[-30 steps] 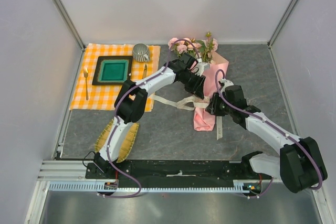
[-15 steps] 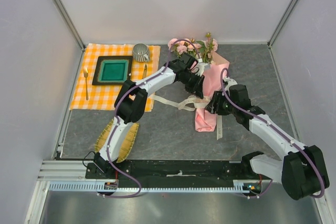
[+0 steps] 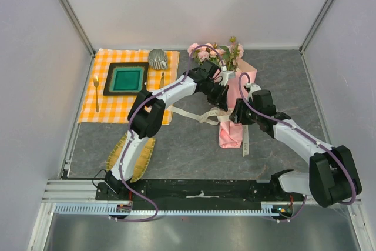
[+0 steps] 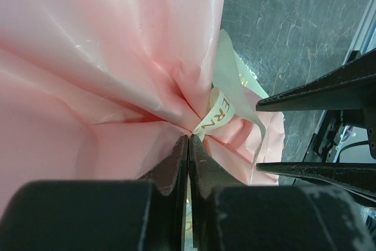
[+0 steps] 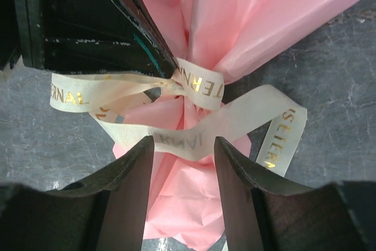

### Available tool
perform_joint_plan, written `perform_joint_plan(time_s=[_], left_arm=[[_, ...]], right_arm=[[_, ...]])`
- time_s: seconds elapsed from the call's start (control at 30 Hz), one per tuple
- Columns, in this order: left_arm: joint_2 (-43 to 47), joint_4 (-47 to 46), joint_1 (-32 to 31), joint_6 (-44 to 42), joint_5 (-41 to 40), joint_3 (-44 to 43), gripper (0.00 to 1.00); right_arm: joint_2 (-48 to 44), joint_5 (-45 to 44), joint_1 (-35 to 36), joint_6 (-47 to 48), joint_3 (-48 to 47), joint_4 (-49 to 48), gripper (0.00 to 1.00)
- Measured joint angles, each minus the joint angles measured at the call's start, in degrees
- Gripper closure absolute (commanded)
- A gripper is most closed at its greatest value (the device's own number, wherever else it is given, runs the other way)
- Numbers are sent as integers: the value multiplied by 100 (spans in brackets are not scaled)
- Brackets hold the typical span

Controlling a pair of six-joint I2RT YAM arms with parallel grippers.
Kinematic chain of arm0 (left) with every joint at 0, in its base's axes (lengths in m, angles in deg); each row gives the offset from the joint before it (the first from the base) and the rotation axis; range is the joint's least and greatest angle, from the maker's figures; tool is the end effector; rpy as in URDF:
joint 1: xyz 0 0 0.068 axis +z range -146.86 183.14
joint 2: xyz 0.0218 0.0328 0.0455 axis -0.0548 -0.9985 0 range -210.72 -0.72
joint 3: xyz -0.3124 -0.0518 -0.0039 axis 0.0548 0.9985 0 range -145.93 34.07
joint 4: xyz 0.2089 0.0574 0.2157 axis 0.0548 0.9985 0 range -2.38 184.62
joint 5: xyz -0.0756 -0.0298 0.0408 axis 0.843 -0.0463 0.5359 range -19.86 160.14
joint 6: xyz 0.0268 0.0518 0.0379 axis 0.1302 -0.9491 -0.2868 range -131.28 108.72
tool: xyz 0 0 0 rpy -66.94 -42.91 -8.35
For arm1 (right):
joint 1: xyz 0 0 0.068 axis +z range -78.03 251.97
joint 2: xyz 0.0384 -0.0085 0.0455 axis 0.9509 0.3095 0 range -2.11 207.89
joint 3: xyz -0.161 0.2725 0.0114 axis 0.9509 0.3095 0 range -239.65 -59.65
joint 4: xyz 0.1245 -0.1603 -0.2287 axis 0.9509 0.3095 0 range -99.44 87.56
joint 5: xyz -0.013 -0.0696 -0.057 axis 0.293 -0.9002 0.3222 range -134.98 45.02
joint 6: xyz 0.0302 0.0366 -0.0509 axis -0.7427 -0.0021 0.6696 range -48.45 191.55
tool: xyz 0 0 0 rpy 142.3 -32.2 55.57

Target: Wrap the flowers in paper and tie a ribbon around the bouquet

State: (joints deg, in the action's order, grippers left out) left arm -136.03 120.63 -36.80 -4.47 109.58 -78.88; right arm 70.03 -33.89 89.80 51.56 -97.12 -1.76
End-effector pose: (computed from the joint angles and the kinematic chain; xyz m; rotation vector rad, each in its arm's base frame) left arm 0.4364 -0.4123 0.1784 1.0245 2.4205 -1.1826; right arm 0.2775 0.1007 0.2039 -0.0566 2.3581 0.5539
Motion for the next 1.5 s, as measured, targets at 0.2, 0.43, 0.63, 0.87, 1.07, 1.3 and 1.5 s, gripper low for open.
perform_joint_plan(time_s=[0.2,0.43,0.63,0.87,1.07,1.3,1.5], left_arm=[[15,-15,0,11,17,9,94],[96,-50,0,210,28,61,98],[376,-468,-2,638,289,479,98],[780,-1305,-2,1362,807,1408,98],[896,-1735,-2,1812,977,1895,98],[1130,-1991,-7,1998,1014,2103,98],[1196,-2129,-61,2133,940,2277,98]], right_arm=[[201,-2,-2,133,-59,-229,79],[409,179,-7,4,28,-629,100],[323,166,-7,-682,715,-1558,100],[98,-295,-7,-1967,1825,-3211,100],[494,-490,-7,-3171,2339,-4795,100],[654,-721,-7,-4312,2612,-5899,100],[1067,-868,20,-5088,2660,-6441,100]])
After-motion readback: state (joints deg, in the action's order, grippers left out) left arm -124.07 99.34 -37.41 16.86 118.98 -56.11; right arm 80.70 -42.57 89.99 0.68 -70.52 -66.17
